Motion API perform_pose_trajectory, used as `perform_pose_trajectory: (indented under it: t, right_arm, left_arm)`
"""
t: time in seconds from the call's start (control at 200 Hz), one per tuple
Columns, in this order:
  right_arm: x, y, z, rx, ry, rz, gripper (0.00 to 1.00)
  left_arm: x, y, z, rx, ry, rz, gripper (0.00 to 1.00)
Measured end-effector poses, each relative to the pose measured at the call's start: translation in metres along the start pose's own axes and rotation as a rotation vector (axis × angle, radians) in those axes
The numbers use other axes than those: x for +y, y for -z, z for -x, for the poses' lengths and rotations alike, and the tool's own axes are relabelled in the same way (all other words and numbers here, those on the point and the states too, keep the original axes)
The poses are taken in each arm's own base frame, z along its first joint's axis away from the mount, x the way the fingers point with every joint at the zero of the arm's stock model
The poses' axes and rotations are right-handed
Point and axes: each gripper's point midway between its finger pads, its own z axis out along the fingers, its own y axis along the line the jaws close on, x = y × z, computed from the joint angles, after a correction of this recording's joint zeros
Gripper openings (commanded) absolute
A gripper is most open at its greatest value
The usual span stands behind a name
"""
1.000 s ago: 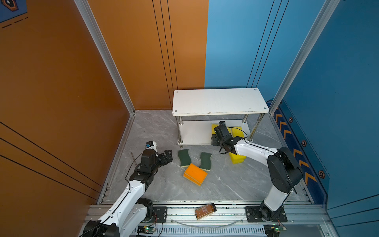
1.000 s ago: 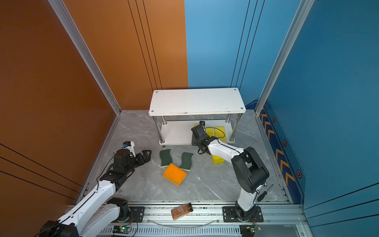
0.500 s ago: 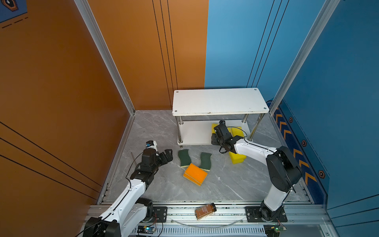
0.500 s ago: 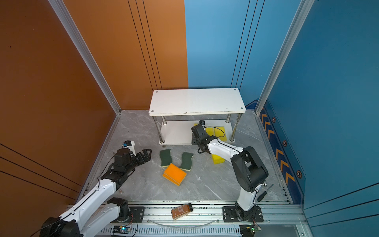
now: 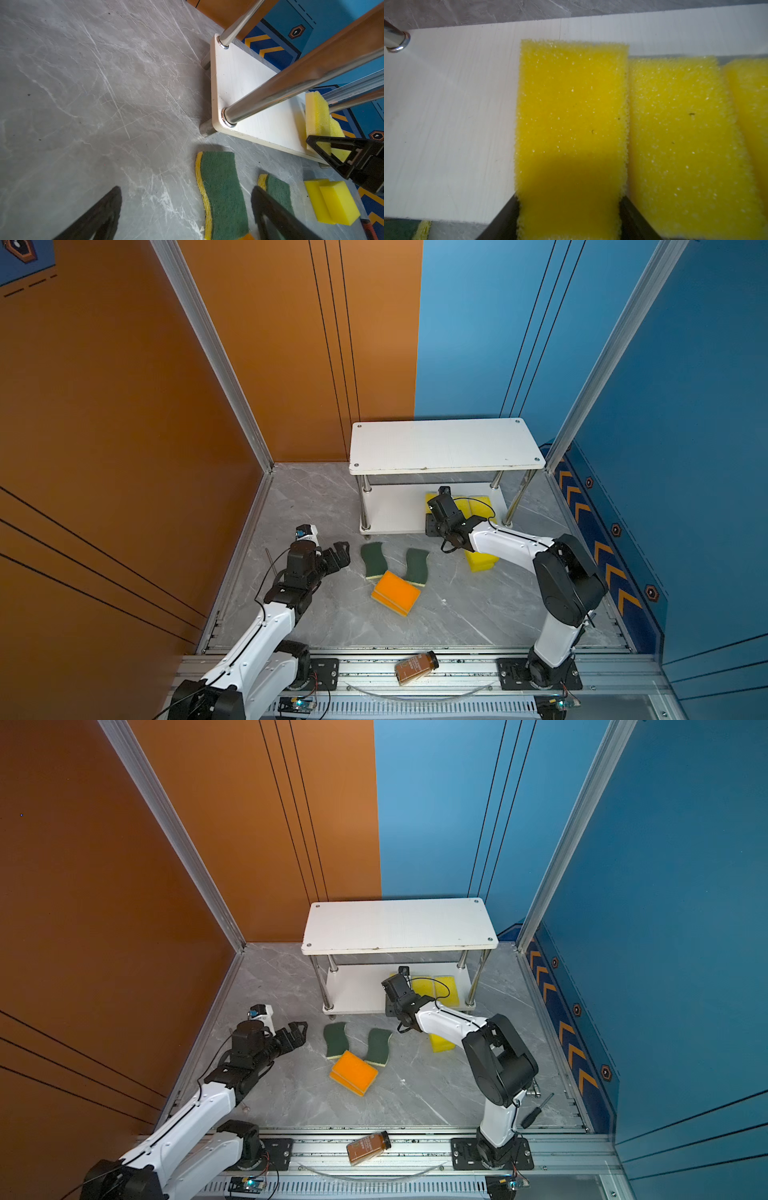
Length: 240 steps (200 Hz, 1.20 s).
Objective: Place and organize the cleaning sponges onto the shelf
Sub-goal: 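Lower the yellow sponge beside the other two and open the right gripper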
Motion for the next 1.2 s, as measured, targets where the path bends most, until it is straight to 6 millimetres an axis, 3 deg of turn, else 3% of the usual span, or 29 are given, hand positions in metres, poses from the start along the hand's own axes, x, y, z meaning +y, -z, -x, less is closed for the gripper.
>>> perform_pose_trajectory:
  t: [1.202]
  right_arm:
    - [-0.0077,-0.0013,-0.002,0.009,0.029,-0.045,0.72]
  left_arm:
    - [-0.0026,0.0033,0.0039,-0.017,-0.001,-0.01,0.98]
